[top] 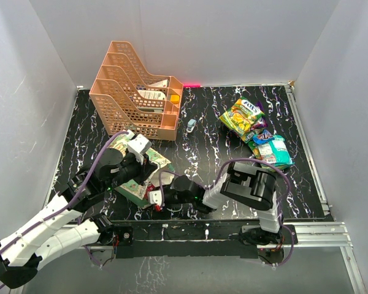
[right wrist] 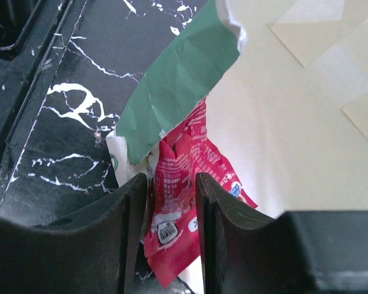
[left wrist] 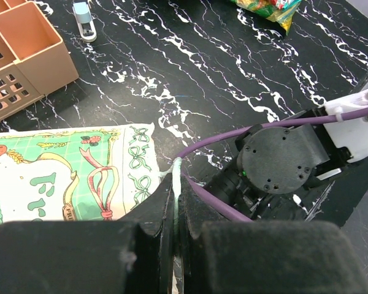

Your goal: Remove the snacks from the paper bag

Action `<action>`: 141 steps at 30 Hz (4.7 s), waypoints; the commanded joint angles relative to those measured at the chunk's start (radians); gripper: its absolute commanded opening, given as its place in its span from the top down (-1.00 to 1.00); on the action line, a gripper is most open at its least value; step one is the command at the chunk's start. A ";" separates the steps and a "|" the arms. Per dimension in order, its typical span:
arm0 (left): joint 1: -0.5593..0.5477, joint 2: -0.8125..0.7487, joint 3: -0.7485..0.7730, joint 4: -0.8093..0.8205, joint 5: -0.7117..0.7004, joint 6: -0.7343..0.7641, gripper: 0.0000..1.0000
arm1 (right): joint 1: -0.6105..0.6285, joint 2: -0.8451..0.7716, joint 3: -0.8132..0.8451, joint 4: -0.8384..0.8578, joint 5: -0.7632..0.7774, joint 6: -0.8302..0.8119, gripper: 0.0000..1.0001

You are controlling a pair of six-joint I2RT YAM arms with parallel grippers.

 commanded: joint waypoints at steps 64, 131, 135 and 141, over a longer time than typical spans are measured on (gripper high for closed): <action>-0.004 -0.028 0.210 -0.115 -0.469 -0.373 0.38 | -0.046 -1.054 0.387 -1.471 1.390 0.909 0.82; -0.004 0.023 0.626 -0.063 -0.436 -0.017 -0.97 | -1.102 -1.192 1.081 -1.560 0.062 0.874 -0.96; -0.004 -0.002 0.643 -0.040 -0.461 0.004 -0.97 | -1.100 -1.181 1.157 -1.574 0.096 0.846 -0.96; -0.004 -0.006 0.681 -0.066 -0.504 0.020 -0.97 | -1.100 -1.181 1.150 -1.593 0.177 0.853 -0.96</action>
